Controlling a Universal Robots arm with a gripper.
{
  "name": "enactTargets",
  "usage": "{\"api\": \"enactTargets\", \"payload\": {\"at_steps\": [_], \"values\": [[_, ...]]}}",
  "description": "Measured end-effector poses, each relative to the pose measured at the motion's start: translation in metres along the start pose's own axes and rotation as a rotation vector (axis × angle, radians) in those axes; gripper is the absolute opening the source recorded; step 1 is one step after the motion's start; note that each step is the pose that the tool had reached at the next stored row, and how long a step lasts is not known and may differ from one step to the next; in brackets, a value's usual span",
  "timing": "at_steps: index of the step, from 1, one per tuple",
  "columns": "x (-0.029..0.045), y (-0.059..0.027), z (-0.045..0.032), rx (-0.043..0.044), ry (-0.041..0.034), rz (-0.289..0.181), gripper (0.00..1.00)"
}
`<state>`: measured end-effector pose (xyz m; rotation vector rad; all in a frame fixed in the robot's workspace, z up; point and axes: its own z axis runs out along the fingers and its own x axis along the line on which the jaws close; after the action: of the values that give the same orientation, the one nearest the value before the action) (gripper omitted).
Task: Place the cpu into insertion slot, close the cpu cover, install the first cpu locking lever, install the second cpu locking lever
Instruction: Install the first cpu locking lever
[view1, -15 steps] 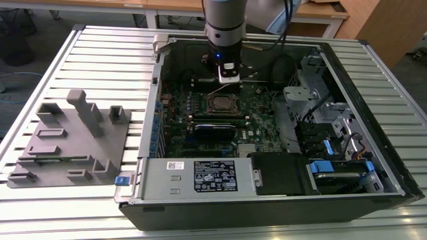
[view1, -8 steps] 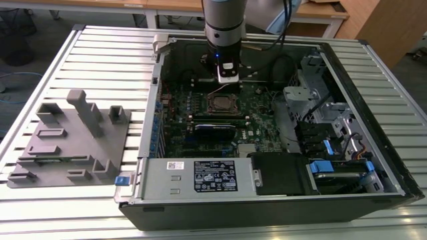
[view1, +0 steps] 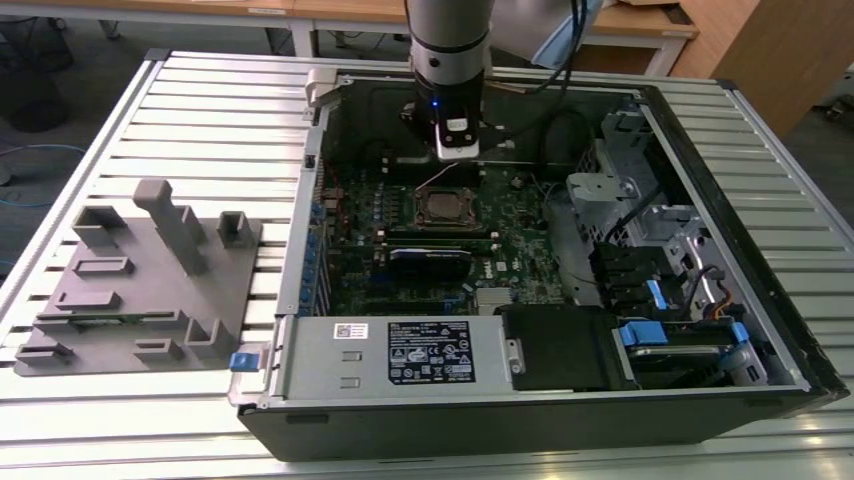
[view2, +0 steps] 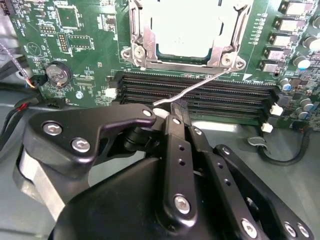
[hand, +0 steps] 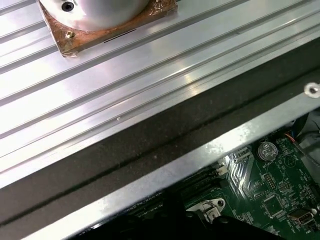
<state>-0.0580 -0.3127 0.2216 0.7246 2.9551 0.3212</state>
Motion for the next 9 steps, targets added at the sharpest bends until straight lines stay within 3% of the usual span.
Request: {"api": "enactTargets", "payload": {"at_steps": [9], "values": [[0.0044,0.0067,0.0015,0.0004,0.0,0.0,0.11]]}}
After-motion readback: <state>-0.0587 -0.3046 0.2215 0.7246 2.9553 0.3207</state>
